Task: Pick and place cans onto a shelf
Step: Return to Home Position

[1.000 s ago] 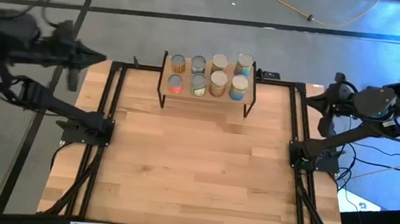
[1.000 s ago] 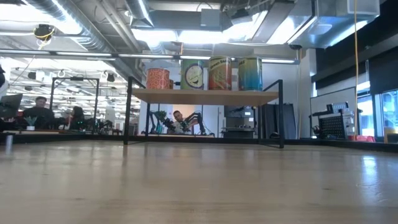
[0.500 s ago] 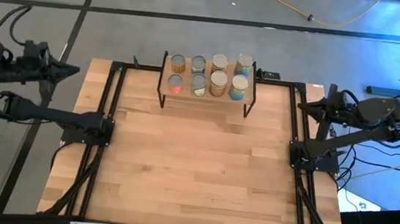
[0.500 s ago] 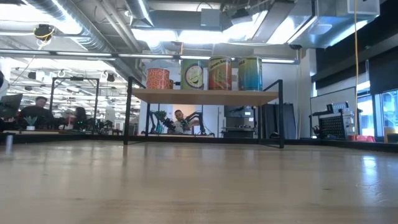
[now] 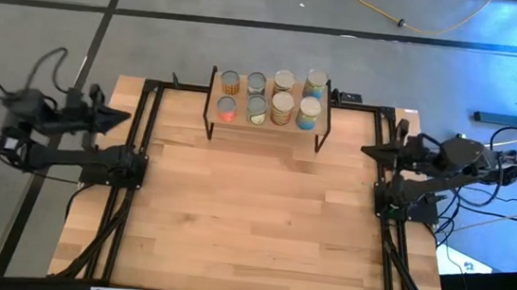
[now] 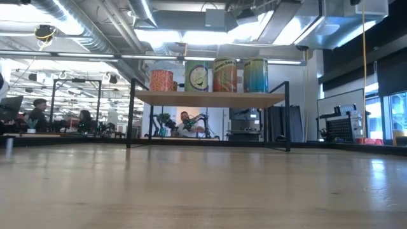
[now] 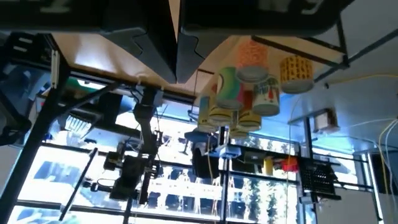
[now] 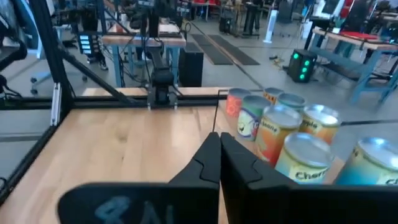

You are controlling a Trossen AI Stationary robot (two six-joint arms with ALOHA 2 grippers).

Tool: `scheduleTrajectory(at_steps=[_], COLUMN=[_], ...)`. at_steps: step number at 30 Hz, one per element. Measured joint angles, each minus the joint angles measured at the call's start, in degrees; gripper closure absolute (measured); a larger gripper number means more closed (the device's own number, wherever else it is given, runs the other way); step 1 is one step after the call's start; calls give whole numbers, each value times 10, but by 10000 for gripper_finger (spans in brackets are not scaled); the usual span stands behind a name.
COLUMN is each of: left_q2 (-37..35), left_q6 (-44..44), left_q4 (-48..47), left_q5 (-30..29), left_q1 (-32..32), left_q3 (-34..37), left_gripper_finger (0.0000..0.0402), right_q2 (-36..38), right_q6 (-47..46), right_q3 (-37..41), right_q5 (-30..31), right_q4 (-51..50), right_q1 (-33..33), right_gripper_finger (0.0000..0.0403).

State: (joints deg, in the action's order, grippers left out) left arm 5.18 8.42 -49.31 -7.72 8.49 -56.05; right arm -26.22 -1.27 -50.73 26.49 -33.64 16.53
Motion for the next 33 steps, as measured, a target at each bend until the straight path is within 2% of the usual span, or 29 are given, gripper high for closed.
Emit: scheduleTrajectory(at_steps=[6,10,17,26,33], left_q2=[-49,-48,-49,-48,-49], left_q6=[3,14,17,20,36], left_q4=[96,139,252,388,466], left_q5=[37,64,84,102,100], left_q1=[0,0,0,0,0], left_q3=[111,149,234,355,416], left_gripper_finger=[401,401,401,402,402], right_q2=[45,85,156,259,261], right_q6=[-53,-60,-60,-74,-73], right_q3=[34,67,149,232,239], right_q5=[8,8,-5,-16,-46], right_q4=[8,27,79,98,96], right_q1=[0,0,0,0,0], right_gripper_finger=[403,403,403,403,403])
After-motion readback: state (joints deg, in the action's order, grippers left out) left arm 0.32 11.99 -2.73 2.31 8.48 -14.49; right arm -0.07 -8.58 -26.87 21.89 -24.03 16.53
